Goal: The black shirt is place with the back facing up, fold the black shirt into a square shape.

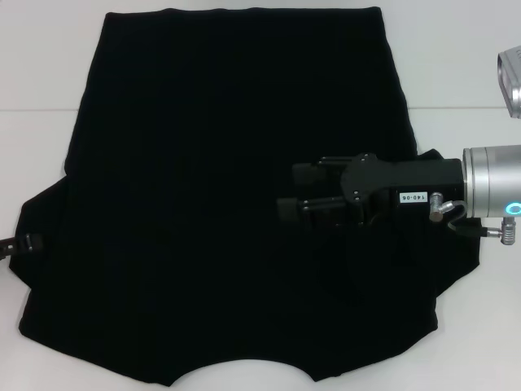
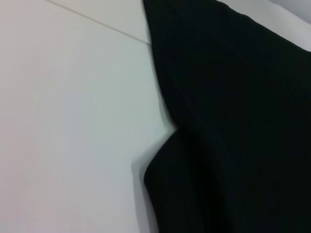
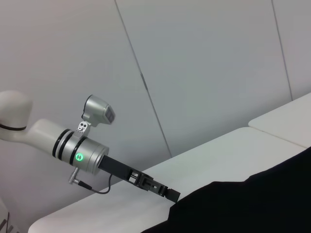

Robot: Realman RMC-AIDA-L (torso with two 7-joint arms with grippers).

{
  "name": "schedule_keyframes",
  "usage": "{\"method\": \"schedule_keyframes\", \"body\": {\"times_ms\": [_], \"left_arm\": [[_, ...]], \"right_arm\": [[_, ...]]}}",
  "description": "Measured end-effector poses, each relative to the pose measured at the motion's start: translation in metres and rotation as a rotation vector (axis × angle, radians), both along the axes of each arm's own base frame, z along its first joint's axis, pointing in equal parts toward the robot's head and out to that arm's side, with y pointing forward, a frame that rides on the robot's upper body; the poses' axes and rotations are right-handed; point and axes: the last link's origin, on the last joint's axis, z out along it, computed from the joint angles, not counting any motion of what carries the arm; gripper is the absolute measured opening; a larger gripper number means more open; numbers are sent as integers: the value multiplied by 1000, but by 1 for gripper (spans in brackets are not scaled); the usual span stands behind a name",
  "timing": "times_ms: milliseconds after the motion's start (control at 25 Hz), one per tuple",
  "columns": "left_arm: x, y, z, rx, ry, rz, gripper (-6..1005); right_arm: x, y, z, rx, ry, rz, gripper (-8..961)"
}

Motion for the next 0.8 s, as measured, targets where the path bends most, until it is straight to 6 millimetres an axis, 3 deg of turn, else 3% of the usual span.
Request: {"method": "schedule_keyframes", "body": {"times_ms": [800], "left_arm": [[9,10,7,-73,67,7,896]], "right_arm": [[1,-1,-1,-4,3,-7,852]]}}
